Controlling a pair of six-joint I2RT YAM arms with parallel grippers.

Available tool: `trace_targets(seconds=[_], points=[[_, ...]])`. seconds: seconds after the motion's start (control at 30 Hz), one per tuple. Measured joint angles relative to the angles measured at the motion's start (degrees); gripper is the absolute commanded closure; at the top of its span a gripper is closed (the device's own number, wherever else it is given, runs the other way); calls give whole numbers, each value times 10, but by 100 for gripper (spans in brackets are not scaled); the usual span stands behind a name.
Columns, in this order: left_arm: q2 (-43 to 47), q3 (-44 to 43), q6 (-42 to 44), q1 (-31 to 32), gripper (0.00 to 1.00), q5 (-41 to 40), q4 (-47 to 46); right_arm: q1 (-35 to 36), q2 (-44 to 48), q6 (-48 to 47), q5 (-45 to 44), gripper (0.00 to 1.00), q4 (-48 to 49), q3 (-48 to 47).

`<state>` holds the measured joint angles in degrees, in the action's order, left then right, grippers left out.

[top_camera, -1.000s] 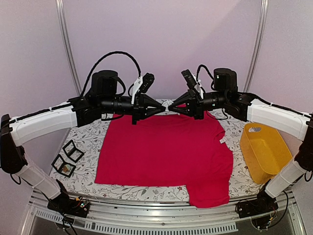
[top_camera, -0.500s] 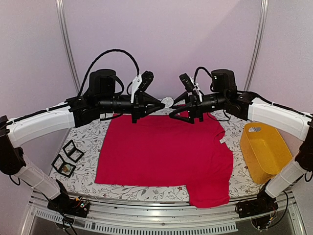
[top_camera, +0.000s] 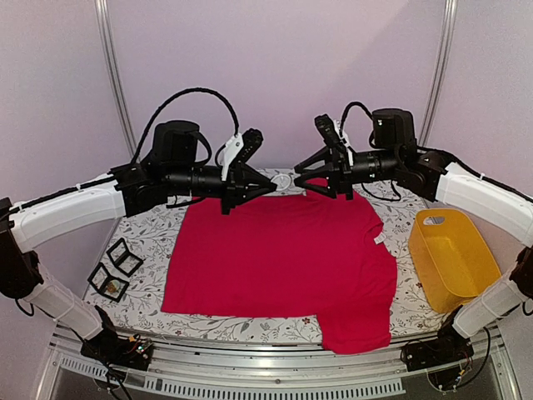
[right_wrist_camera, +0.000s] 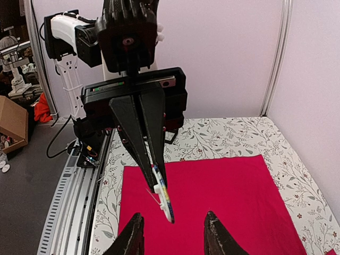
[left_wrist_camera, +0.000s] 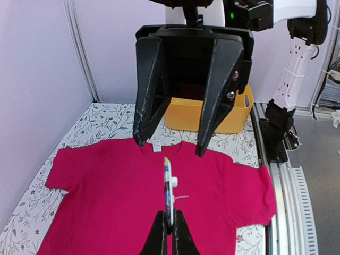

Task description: Pin the brooch onto the clothing

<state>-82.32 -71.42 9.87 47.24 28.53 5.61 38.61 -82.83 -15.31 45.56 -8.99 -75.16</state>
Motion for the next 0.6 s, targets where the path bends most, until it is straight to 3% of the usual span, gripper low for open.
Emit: trace_targets(seconds=[0.37,0.6], points=[[-4,-2,0,0,100,6,1,0,-23,19,17,70,24,-3],[-9,-5,0,0,100,10,2,0,-33,27,24,88,27,-3]])
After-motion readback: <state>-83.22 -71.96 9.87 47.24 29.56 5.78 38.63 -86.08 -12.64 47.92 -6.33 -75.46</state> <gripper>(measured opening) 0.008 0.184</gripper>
